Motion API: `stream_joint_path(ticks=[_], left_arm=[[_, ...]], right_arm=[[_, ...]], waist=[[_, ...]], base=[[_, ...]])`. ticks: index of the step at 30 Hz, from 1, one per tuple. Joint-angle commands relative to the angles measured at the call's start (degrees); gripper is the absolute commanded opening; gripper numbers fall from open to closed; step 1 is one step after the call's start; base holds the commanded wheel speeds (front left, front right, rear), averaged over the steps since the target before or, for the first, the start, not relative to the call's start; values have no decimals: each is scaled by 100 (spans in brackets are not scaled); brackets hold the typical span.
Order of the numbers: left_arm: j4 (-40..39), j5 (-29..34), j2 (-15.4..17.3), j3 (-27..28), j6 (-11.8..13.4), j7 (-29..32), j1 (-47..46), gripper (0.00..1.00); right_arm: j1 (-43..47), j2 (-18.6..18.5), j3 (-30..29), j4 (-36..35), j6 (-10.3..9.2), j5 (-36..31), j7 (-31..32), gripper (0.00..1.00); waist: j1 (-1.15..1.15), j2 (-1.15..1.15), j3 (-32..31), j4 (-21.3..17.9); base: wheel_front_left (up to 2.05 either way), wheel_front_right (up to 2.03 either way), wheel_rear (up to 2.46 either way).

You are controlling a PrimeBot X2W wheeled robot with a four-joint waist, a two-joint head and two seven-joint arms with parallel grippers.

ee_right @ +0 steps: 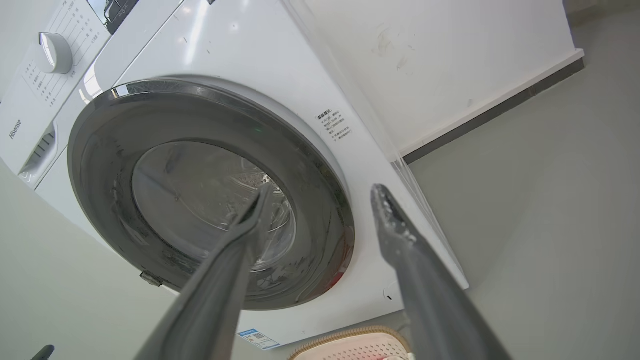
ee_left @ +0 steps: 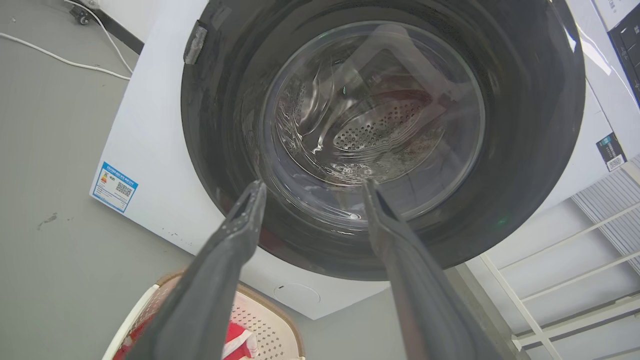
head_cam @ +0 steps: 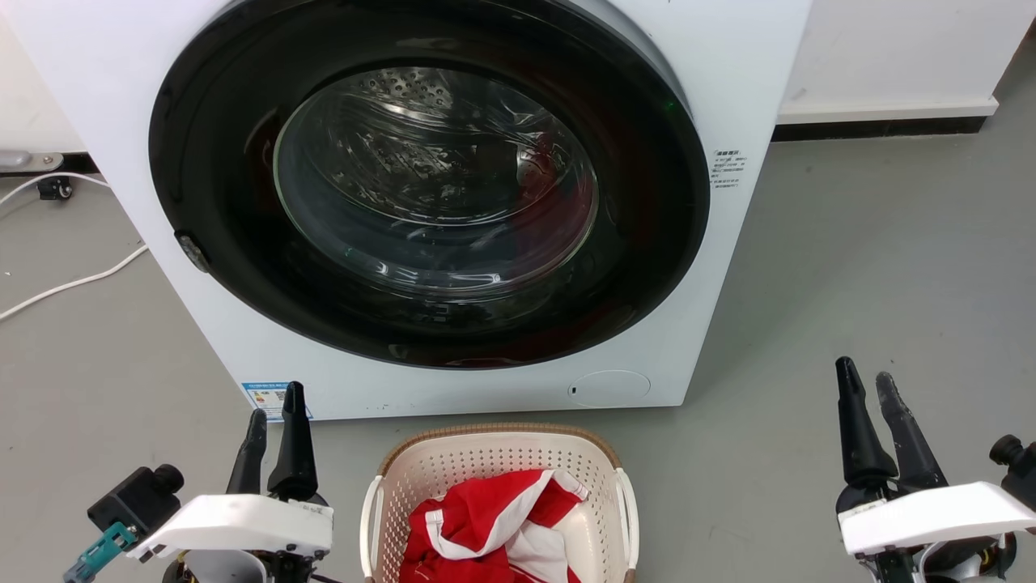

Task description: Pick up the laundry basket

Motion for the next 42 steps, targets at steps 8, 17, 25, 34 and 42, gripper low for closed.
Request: stream_joint_path(ticks=[8, 17, 25, 34, 42], left_arm=[[-129, 775, 26, -55, -10, -177, 93, 100], [-130, 1350, 29, -98, -21, -304, 152, 100], [-89, 1907, 31, -138, -6, -426, 219, 100], [-49, 2448, 31, -174, 26, -547, 275, 100], [-35, 2880, 33, -207, 65, -652, 328, 100]], right_arm=[[98, -19, 63, -205, 0, -814, -188, 100], [172, -19, 107, -278, 0, -1369, -315, 100], [262, -19, 127, -318, 0, -1900, -433, 100], [325, -18, 167, -366, 0, -2485, -561, 100], [394, -18, 170, -399, 0, -2947, -663, 100]], waist=[[0, 0, -5, -4], [0, 0, -7, -12], [0, 0, -3, -24], [0, 0, 2, -46], [0, 0, 7, -57]], base=[[0, 0, 0], [0, 0, 0], [0, 0, 0], [0, 0, 0], [0, 0, 0]])
